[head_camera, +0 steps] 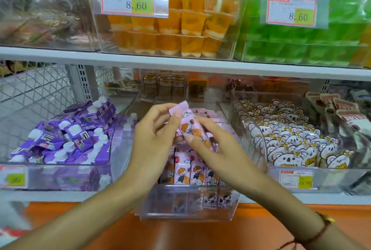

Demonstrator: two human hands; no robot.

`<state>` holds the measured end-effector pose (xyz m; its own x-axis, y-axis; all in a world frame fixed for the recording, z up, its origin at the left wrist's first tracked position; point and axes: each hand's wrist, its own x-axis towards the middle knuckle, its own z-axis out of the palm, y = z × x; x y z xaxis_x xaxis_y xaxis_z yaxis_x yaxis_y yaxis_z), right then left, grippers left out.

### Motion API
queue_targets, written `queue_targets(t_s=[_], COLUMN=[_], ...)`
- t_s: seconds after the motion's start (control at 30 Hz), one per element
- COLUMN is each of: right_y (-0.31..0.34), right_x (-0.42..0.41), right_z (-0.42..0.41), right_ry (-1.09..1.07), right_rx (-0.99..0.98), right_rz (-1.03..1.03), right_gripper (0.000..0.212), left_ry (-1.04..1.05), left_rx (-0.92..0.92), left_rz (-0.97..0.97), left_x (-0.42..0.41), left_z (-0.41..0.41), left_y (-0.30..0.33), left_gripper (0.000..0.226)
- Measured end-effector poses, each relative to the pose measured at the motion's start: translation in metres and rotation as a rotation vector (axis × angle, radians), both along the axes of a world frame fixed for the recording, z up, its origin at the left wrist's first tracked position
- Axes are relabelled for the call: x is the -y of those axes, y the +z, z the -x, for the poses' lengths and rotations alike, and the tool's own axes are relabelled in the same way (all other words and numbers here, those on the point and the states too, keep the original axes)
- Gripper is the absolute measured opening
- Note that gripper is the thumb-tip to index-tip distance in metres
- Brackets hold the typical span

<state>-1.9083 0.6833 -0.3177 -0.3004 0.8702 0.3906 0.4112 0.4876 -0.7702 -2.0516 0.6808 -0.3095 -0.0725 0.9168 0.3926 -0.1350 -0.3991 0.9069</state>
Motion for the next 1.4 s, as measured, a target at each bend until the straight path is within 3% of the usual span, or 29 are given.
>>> queue_targets(t_s=[0.13,0.2,0.33,0.47,0.77,1.03,1.13,1.3,1.4], right_y=[-0.002,-0.002,0.002,0.002,0.007,0.004,0.010,0.018,0.016], right_x=[-0.006,-0.008,-0.007,-0.004,-0.010,-0.001,0.002,0.000,0.000], right_z=[0.007,0.006,0.007,0.008,-0.002,0.008,0.007,-0.001,0.001], right_ry=[-0.016,-0.031,-0.020,-0.008,0.131,-0.198,-0.198,-0.204,-0.191], right_rx=[-0.338,-0.483,-0.608,-0.611,-0.655,-0.542,-0.468,-0.436,-0.450], right_rz=[0.253,0.380,0.435,0.426,0.527,0.290,0.259,0.358,0.423], right_gripper=[0.012,0.018,0.013,0.024,0.029,0.024,0.030,0.027,0.034], left_ry=[0.031,0.046,0.003,0.053,-0.024,0.098,0.006,-0.260,-0.322], left_rx=[-0.077,-0.173,-0.284,-0.429,-0.377,-0.559,-0.435,-0.229,-0.171], left_rz=[-0.043,-0.075,-0.056,-0.046,-0.124,-0.204,-0.128,0.301,0.409], left_x=[0.000,-0.002,-0.002,-0.003,-0.011,-0.013,-0.009,-0.005,0.001], left_z=[0.004,0.006,0.009,0.009,0.014,0.012,0.012,0.018,0.016], left_y=[-0.009,-0.012,-0.019,-0.027,-0.026,-0.028,-0.018,-0.003,0.000], left_gripper=[0.025,0.027,0.037,0.045,0.024,0.037,0.031,0.028,0.028])
